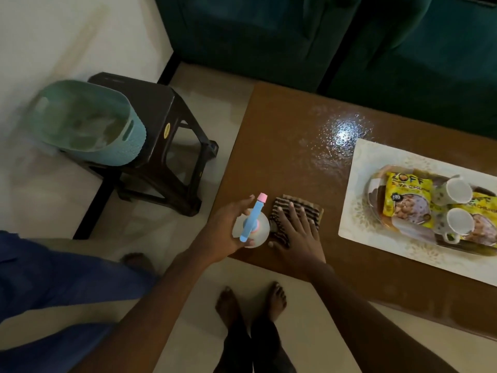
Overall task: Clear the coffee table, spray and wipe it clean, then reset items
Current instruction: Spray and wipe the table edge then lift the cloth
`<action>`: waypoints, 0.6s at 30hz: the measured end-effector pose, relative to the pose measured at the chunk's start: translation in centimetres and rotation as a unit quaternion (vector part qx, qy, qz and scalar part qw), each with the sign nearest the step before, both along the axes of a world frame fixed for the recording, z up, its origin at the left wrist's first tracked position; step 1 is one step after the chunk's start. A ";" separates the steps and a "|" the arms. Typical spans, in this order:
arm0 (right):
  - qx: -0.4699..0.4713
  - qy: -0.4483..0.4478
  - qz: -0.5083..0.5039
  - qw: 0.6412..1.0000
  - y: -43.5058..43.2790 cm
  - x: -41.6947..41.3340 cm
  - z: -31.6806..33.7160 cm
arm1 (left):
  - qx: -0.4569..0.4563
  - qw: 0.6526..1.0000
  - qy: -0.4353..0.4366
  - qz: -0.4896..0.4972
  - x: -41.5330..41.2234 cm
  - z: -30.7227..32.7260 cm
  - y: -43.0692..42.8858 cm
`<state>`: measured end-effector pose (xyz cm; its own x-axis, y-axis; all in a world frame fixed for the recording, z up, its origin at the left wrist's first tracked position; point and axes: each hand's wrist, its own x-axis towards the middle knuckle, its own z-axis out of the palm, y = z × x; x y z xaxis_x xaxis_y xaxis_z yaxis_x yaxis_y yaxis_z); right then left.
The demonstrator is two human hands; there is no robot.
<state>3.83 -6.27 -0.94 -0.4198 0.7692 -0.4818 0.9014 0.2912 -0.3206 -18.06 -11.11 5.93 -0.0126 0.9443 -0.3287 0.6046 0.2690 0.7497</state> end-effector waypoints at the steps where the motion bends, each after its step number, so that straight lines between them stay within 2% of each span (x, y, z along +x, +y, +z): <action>1: 0.007 -0.010 0.016 1.000 0.4 0.0 -0.6 | 0.000 1.000 -0.003 -0.006 0.1 0.0 0.3; 5: 0.005 -0.041 0.051 0.998 1.1 0.2 -2.6 | -0.012 0.999 0.018 -0.040 0.3 0.0 1.4; 10: 0.007 -0.037 0.040 0.999 0.1 -0.3 -1.8 | -0.023 0.996 0.057 -0.059 0.5 0.6 2.1; 14: 0.009 -0.006 0.019 1.000 -1.3 -0.4 -1.8 | -0.024 0.998 0.058 -0.014 0.0 0.6 1.7; 16: -0.019 0.028 0.009 0.999 -2.2 -0.1 -1.5 | -0.018 0.999 0.041 0.015 -0.2 0.7 1.1; 18: -0.076 0.089 -0.048 0.992 -2.8 0.0 -0.9 | -0.012 0.998 0.016 0.051 -0.3 0.7 0.3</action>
